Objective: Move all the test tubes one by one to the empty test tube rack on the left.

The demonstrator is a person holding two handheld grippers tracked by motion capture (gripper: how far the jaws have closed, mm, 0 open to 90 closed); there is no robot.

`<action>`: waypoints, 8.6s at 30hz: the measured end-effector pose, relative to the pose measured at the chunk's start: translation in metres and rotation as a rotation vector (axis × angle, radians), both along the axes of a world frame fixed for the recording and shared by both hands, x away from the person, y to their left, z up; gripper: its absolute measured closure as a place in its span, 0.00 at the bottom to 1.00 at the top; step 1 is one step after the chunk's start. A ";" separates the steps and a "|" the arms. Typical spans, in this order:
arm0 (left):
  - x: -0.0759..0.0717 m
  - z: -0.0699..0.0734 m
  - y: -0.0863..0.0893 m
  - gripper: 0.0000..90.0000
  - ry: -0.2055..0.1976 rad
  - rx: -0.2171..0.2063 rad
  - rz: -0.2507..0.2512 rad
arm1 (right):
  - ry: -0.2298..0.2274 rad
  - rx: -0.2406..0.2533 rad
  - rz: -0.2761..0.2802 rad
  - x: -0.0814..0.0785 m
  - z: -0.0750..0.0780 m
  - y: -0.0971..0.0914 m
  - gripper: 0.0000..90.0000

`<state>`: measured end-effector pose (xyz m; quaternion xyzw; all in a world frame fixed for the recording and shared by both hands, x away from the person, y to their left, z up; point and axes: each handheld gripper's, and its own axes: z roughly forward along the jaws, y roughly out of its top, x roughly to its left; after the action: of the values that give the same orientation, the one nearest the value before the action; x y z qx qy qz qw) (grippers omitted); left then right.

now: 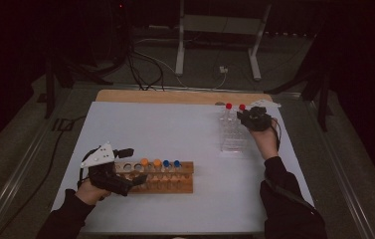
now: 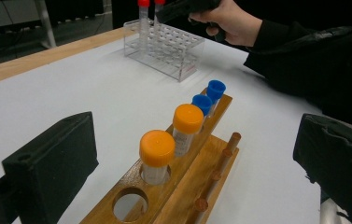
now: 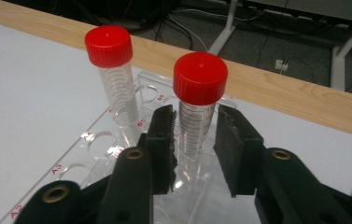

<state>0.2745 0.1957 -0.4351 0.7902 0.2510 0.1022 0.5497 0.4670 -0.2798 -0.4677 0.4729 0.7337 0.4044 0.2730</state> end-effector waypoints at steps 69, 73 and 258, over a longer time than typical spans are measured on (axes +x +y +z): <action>0.045 0.053 -0.064 0.01 0.002 0.058 -0.093 | -0.073 -0.012 0.495 -0.109 0.065 0.105 0.83; 0.051 0.059 -0.076 0.02 -0.007 0.052 -0.102 | -0.069 -0.015 0.525 -0.114 0.065 0.111 0.83; -0.008 0.010 0.016 0.05 -0.025 0.057 0.075 | 0.051 -0.003 0.169 0.014 0.017 0.029 0.84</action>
<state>0.2665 0.2113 -0.4249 0.7943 0.2706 0.1397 0.5256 0.4808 -0.2505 -0.4511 0.4191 0.7782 0.4128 0.2199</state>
